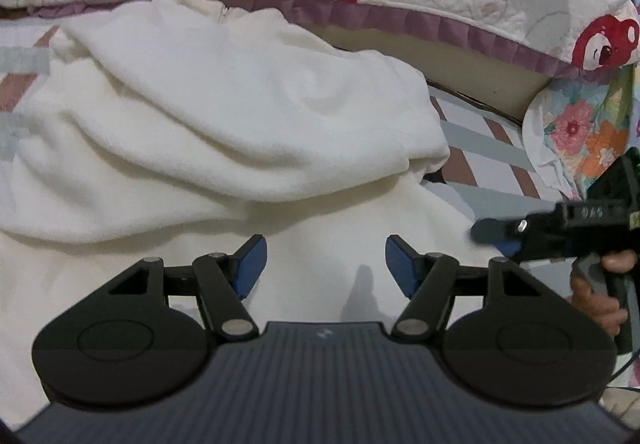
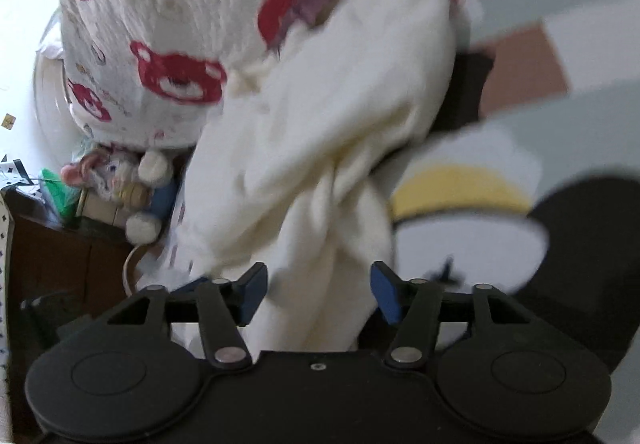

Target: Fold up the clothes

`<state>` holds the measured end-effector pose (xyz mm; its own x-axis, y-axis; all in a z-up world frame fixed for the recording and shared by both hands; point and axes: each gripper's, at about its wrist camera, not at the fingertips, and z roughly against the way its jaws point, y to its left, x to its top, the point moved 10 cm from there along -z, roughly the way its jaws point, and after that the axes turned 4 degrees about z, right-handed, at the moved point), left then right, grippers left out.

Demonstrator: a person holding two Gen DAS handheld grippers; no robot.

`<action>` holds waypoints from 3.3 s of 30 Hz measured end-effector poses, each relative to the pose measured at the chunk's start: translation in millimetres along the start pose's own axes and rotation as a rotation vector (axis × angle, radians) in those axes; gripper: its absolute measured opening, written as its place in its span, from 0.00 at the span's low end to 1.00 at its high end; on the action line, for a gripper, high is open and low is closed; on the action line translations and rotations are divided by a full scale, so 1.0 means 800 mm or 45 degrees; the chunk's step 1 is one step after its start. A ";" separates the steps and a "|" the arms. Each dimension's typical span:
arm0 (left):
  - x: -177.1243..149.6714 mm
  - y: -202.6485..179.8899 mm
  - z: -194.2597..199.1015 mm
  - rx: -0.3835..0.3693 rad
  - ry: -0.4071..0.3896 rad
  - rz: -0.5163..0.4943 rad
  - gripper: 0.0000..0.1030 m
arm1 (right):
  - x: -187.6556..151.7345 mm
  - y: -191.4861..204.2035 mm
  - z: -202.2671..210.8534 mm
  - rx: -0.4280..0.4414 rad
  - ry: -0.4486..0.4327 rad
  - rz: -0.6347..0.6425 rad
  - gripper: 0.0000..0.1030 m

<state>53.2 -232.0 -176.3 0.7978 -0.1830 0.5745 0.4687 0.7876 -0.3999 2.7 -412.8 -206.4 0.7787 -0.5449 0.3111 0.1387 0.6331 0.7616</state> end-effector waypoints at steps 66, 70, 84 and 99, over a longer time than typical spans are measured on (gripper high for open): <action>0.077 0.184 0.092 0.212 -0.334 0.532 0.10 | 0.260 0.211 -0.154 -0.407 -0.281 0.894 0.30; 0.076 0.196 0.096 0.196 -0.348 0.586 0.10 | 0.231 0.204 -0.125 -0.474 -0.388 0.863 0.34; 0.071 0.197 0.095 0.317 -0.321 0.554 0.27 | 0.123 0.084 -0.111 -0.448 -0.256 0.552 0.60; 0.079 0.196 0.109 0.441 -0.309 0.376 0.13 | 0.139 0.071 -0.126 -0.474 -0.266 0.374 0.60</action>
<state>144.3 -69.0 -140.6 0.7467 0.1864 0.6385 0.0507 0.9412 -0.3341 159.1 -382.3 -186.1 0.6841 -0.3885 0.6173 0.1702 0.9080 0.3828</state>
